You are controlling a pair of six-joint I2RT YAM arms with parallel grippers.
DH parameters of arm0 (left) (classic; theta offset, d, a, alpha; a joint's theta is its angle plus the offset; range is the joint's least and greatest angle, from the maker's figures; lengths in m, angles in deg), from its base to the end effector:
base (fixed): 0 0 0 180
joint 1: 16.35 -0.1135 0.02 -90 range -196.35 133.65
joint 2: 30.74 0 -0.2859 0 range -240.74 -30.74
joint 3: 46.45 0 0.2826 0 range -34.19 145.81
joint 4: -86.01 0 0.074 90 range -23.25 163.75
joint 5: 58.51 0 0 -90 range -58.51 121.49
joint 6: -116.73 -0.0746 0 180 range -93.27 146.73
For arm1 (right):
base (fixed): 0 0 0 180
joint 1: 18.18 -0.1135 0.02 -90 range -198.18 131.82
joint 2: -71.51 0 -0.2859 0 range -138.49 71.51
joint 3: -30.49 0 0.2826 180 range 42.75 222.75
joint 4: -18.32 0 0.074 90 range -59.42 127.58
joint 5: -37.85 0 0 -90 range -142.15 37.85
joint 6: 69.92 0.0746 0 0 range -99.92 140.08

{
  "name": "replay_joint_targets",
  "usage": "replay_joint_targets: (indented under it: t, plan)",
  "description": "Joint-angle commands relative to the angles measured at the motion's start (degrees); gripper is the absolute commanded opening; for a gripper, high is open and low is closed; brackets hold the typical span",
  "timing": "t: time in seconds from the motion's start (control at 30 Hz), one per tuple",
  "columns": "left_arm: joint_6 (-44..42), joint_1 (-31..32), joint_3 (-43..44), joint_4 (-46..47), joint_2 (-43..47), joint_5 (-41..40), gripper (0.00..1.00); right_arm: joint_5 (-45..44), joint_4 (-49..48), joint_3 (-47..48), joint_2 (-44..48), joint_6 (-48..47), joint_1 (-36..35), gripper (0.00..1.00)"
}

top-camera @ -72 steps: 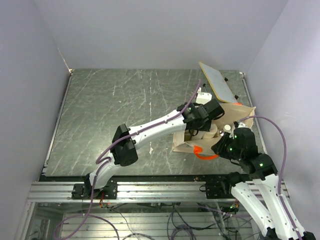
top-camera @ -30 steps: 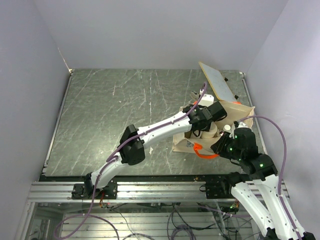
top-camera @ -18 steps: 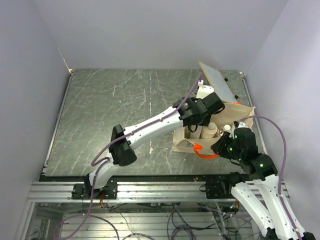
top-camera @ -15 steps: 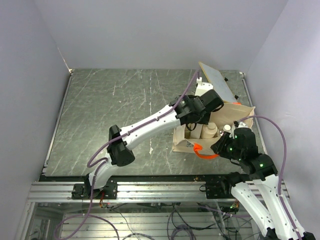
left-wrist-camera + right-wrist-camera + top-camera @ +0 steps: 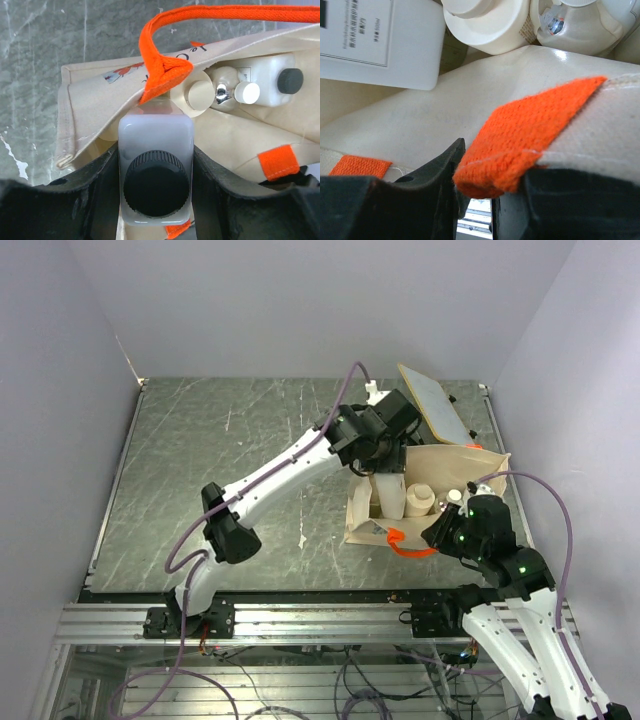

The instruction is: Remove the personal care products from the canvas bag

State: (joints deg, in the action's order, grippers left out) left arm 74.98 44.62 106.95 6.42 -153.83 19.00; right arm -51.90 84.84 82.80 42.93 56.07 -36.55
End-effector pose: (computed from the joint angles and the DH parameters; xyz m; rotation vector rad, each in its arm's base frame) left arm 0.2644 -0.4432 0.3844 0.1757 2.4904 -0.5966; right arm 0.1296 0.0434 0.2631 0.3604 2.3399 0.4772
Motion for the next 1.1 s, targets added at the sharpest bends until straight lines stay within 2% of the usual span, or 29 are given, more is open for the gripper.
replay_joint_targets:
  t: [0.0, 0.43, 0.7, 0.87, 0.97, 1.07]
  plan:
    - [6.2, -3.1, -1.7, 7.2, 8.8, 11.6, 0.07, 0.7, -1.0, -0.2, -0.4, -0.6, 0.0, 0.25]
    - [15.7, -13.7, -14.3, 26.1, 20.9, 28.6, 0.07, 0.6, -0.9, 0.1, 0.0, -0.7, 0.0, 0.25]
    - [25.1, -24.1, -26.1, 45.0, 28.5, 38.9, 0.07, 0.6, -1.6, 1.0, 0.0, -1.1, 0.0, 0.25]
    - [21.6, -32.0, -22.8, 40.3, 28.7, 40.7, 0.07, 0.3, -1.8, 1.3, -0.6, -1.6, 0.0, 0.25]
    - [20.9, -36.5, -23.9, 40.2, 29.4, 41.6, 0.07, 0.2, -2.0, 1.1, -0.4, -1.5, 0.0, 0.25]
    - [17.9, -40.1, -24.3, 36.1, 29.7, 39.2, 0.07, 0.1, -2.1, 1.1, -0.3, -1.5, 0.0, 0.25]
